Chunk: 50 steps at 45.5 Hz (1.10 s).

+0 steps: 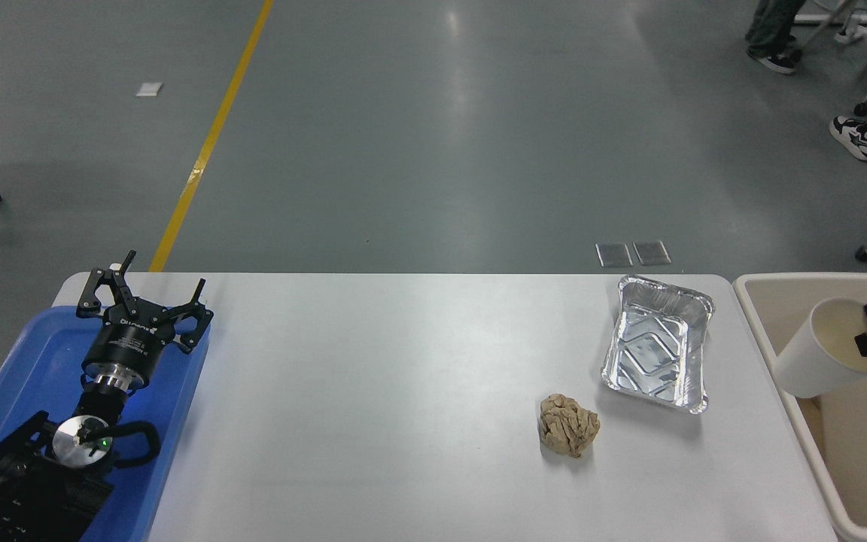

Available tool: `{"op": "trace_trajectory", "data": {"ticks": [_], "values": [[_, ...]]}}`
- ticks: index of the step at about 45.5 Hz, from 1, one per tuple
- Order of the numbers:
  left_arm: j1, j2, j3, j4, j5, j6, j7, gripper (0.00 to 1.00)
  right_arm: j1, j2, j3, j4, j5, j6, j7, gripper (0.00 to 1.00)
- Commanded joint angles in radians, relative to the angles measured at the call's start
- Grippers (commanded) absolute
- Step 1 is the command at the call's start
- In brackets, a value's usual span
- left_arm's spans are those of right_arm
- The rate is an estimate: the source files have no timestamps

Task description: Pick up paper cup place in dustbin

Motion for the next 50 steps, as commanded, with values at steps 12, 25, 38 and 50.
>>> {"op": "trace_trajectory", "data": {"ticks": [12,25,38,50], "values": [[-0.001,0.000,0.000,0.000,0.000,0.000,0.000,0.99,0.080,-0.021,-0.115,-0.126,-0.024,0.055,-0.005,0.00],[0.000,0.000,-0.001,0.000,0.000,0.000,-0.001,0.99,-0.422,-0.156,-0.035,-0.574,-0.110,-0.297,-0.006,0.00],[0.000,0.000,-0.001,0.000,0.000,0.000,-0.001,0.99,-1.152,-0.170,0.354,-0.912,0.082,-0.508,-0.020,0.00],[-0.001,0.000,-0.002,0.000,0.000,0.000,-0.003,0.99,-1.642,0.046,0.578,-1.226,0.491,-0.536,-0.026,0.00]]}}
